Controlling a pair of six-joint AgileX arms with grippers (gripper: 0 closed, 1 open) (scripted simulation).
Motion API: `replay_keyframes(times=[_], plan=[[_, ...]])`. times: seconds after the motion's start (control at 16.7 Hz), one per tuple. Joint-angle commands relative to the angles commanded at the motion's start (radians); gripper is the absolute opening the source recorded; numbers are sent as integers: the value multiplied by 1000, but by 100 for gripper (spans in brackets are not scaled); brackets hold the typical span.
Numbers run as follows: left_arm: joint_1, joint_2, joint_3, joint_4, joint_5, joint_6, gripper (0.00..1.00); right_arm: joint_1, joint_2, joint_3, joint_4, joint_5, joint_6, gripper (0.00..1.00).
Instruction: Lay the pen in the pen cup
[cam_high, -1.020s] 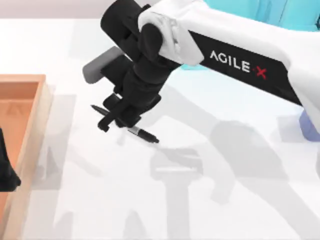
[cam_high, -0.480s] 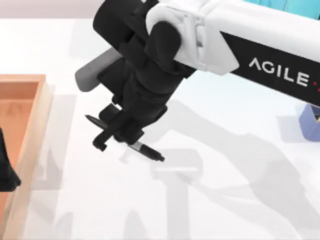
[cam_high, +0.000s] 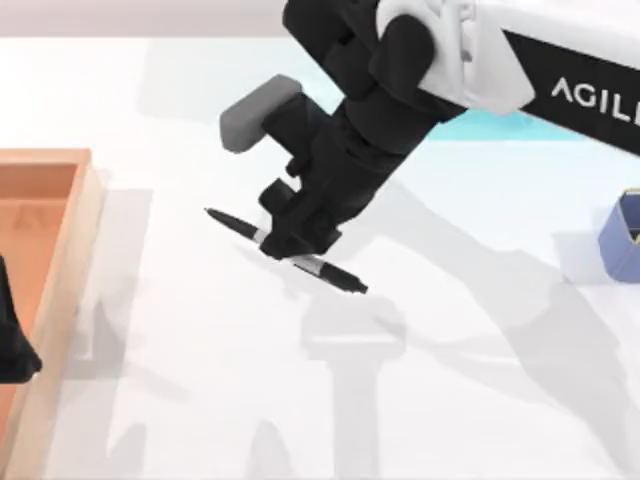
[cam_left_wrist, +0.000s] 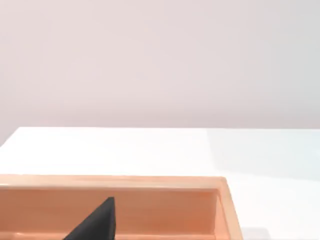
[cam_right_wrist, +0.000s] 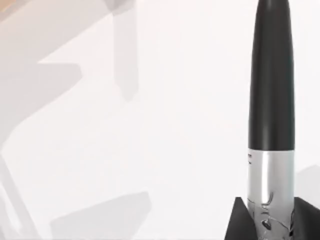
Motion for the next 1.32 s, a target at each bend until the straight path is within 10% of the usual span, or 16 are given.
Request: replay_keyframes(times=[1.32], plan=[[0,0,0,0,0,0,100,-1141,14,-533,197,-1528,-1321,0]])
